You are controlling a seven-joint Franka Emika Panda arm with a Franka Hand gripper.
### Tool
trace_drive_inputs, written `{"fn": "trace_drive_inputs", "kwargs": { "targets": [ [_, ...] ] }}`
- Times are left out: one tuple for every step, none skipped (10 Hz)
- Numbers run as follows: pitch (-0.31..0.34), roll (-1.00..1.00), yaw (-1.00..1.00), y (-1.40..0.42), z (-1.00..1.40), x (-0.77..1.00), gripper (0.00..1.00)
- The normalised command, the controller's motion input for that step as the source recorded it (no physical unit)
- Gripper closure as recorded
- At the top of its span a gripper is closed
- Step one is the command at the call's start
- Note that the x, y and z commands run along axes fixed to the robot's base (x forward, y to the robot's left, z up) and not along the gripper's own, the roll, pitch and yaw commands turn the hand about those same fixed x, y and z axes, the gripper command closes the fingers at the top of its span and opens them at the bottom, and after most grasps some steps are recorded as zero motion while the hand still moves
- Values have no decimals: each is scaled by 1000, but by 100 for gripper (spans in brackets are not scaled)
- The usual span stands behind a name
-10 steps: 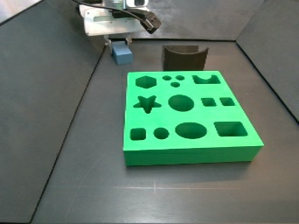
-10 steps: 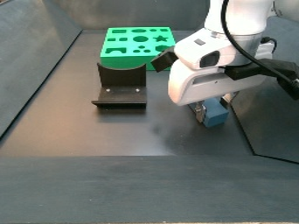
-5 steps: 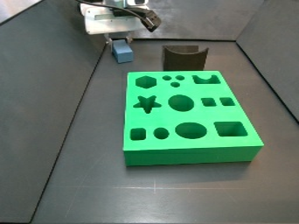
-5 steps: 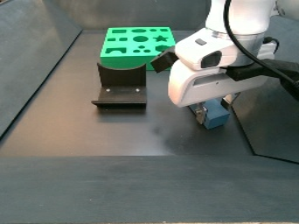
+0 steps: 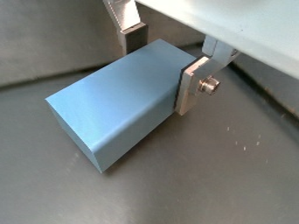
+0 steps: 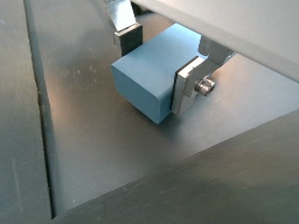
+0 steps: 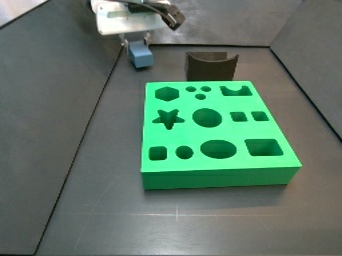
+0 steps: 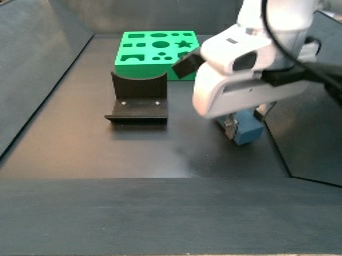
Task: Pick up the rectangle object. Move up. Place the rectangle object on the fixture. Regrasp the rectangle object. Move to above the board. Insert the rectangle object.
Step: Move up, then place the rectangle object on the fixture.
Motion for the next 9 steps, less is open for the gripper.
{"fn": "trace_drive_inputs", "kwargs": {
  "targets": [
    [61, 8, -44, -1, 566, -45, 100],
    [69, 19, -41, 2, 432, -29, 100],
    [71, 32, -37, 4, 291, -24, 100],
    [0, 0, 0, 0, 1000, 0, 100],
    [-14, 15, 5, 4, 1000, 13, 100],
    [16, 16, 1, 3, 1000, -7, 100],
    [25, 21, -2, 3, 1000, -12, 100],
    [34, 36, -11, 6, 1000, -18, 100],
    [39, 43, -17, 6, 1000, -22, 100]
  ]
}}
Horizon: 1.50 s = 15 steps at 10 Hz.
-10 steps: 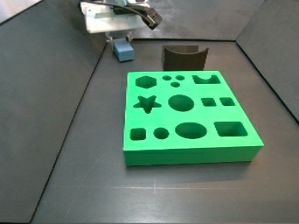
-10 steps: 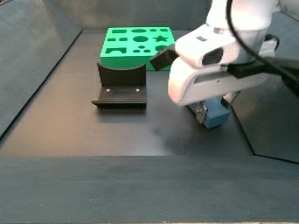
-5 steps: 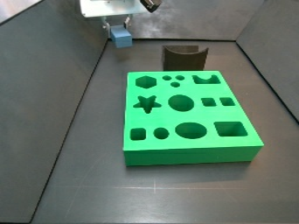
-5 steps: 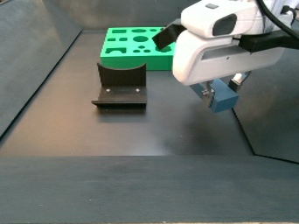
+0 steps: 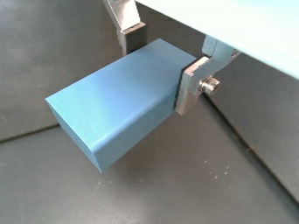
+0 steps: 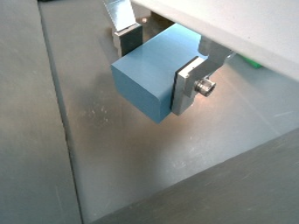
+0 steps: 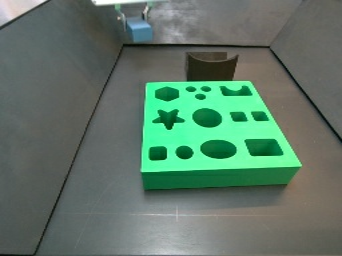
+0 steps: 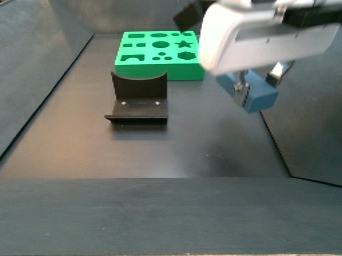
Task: Pick up the rectangle object. Move up. Place the rectangle object on the fixture. Regrasp the rectangle object. Move to above the board. Insert the rectangle object.
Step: Place the rectangle object on the fixture.
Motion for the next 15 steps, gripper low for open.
{"fn": "trace_drive_inputs", "kwargs": {
  "targets": [
    [50, 61, -20, 11, 1000, -30, 100],
    [54, 66, -19, 13, 1000, -32, 100],
    [60, 74, -12, 12, 936, -29, 100],
    [67, 75, -1, 10, 791, -23, 100],
    [75, 75, 6, 9, 645, -16, 100],
    [85, 77, 11, 9, 496, -9, 100],
    [93, 78, 16, 10, 302, -2, 100],
    [-185, -104, -1000, -376, 67, 1000, 100],
    [-180, -113, -1000, -376, 18, 1000, 100],
    [-191, -143, -1000, -335, 8, 1000, 100],
    [-200, -210, -1000, -293, 9, 1000, 100],
    [-160, -197, -778, -266, 4, 1000, 100],
    [-110, -158, -470, -231, -6, 1000, 100],
    [-85, -137, -354, -215, -9, 1000, 100],
    [-57, -117, -230, -193, -10, 1000, 100]
  ]
}}
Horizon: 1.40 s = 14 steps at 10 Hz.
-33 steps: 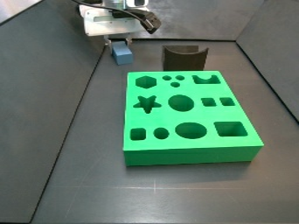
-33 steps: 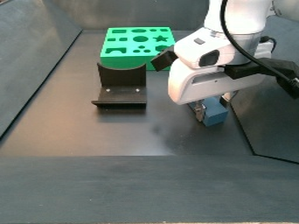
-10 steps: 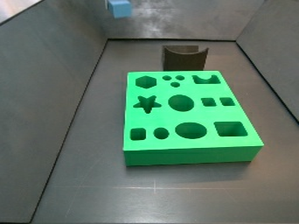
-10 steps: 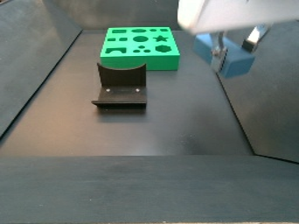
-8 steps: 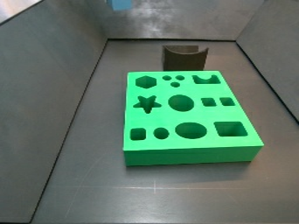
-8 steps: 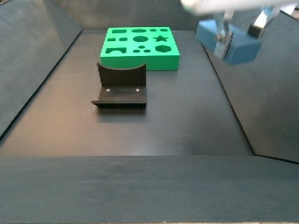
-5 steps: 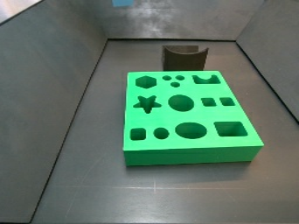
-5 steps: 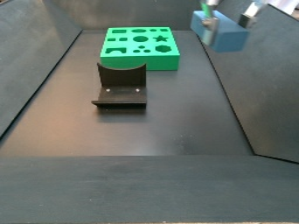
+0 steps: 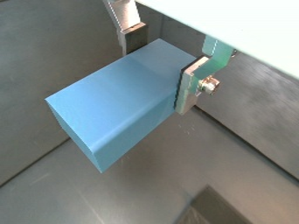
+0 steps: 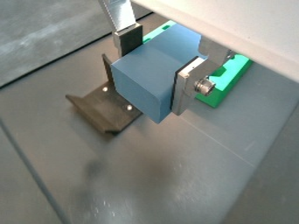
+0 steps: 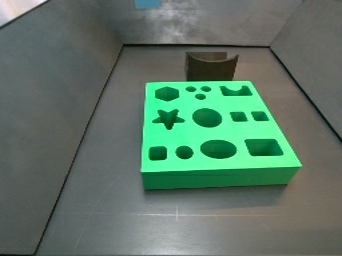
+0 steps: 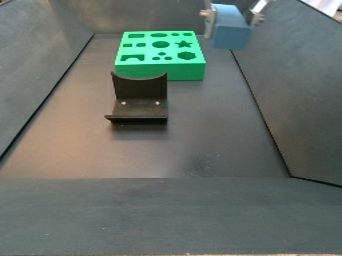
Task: Pick up the rectangle object. Move up. Place the rectangle object on the fixture. Regrasp the rectangle object. Move to above the board. Insert the rectangle object.
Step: Place the rectangle object on the fixture.
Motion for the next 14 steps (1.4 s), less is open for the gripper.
{"fn": "trace_drive_inputs", "kwargs": {
  "targets": [
    [-37, -121, -134, -163, -18, 1000, 100],
    [-27, -128, -88, -141, -21, 1000, 100],
    [-17, -132, -56, -125, -23, 1000, 100],
    [0, -128, -28, -103, -26, 1000, 100],
    [12, -123, -16, -88, -25, 1000, 100],
    [29, -114, -6, -68, -25, 1000, 100],
    [37, -111, -2, -59, -24, 1000, 100],
    [230, -1000, 155, 38, -44, 1000, 100],
    [238, -1000, 146, 55, -42, 1000, 100],
    [248, -1000, 103, 68, -27, 1000, 100],
    [251, -1000, 88, 65, -25, 1000, 100],
    [256, -1000, 43, 65, -24, 1000, 100],
    [258, -1000, 23, 64, -21, 1000, 100],
    [263, -1000, -20, 64, -16, 981, 100]
  ]
}}
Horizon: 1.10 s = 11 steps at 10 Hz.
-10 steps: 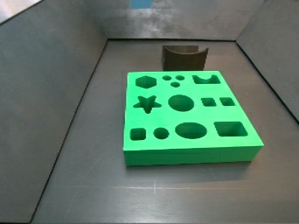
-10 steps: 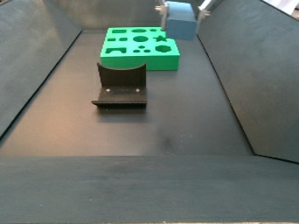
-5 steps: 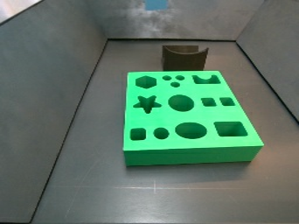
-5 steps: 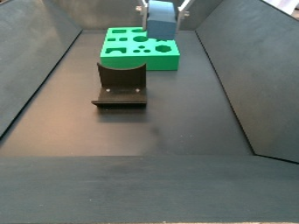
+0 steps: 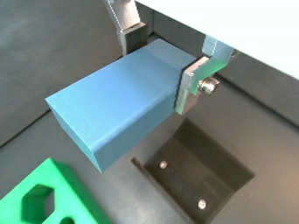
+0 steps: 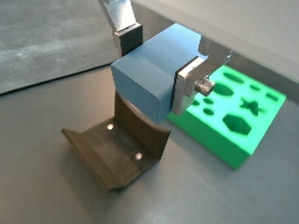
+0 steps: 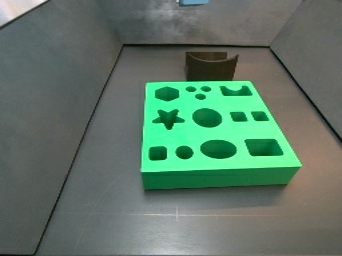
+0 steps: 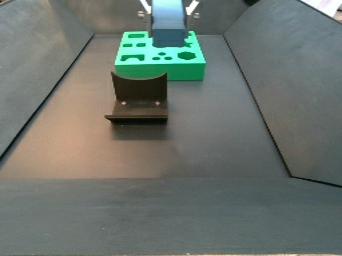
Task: Pick up the rectangle object. Move up. Place the rectangle object on the fixture. Regrasp the rectangle object. Move to above the board. Insert the rectangle object.
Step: Place the rectangle object on the fixture.
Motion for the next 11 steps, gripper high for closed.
{"fn": "trace_drive_inputs", "kwargs": {
  "targets": [
    [266, -1000, -42, 61, -17, 925, 100],
    [248, -912, -88, 57, -15, 817, 100],
    [212, -752, -112, 55, -13, 739, 100],
    [172, -589, -128, 54, -10, 663, 100],
    [130, -373, -136, 52, -13, 560, 100],
    [108, -245, -128, 37, -7, 476, 100],
    [80, -196, -118, 33, -1, 388, 100],
    [63, -177, -95, 33, -6, 266, 100],
    [58, -167, -81, 32, -9, 186, 100],
    [15, -1000, -106, 61, -1000, 123, 100],
    [7, -1000, -106, 64, -1000, 105, 100]
  ]
}}
